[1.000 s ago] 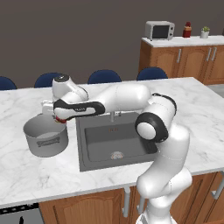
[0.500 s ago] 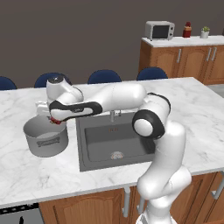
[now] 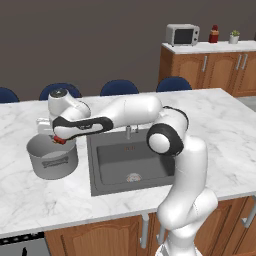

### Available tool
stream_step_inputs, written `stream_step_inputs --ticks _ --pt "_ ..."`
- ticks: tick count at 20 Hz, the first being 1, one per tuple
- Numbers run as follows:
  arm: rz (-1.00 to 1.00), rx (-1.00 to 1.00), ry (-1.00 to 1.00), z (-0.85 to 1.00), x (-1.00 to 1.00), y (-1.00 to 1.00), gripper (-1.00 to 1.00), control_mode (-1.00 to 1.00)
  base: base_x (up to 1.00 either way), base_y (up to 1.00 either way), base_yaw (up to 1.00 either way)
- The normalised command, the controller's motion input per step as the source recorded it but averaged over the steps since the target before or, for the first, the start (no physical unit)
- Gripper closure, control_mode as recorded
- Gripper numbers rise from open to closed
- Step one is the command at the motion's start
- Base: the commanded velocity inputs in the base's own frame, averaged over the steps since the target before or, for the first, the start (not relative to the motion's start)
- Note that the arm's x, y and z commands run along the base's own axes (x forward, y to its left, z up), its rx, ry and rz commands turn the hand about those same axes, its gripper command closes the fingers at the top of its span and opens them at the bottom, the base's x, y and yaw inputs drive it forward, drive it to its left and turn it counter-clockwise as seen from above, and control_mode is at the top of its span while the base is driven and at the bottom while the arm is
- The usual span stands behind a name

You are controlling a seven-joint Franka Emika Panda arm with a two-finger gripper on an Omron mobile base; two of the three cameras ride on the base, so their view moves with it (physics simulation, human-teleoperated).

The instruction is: Dump the bell pepper from the pot into the sink. Then turn on the water and wash the bell pepper. Then turn off the water and put the bell pepper back in the pot.

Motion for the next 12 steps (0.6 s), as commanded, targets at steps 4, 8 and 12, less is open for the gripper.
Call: stream_step_inputs --ticks 4,8,12 --pt "0.00 0.00 0.01 -0.10 0.03 0.10 1.00 -1.00 0.00 0.00 0.00" --pt "0.00 0.00 0.02 -0.18 0.02 0.08 1.00 -1.00 0.00 0.00 0.00" --pt "0.00 0.00 0.00 -0.22 0.02 0.08 1.00 -1.00 0.00 0.00 0.00"
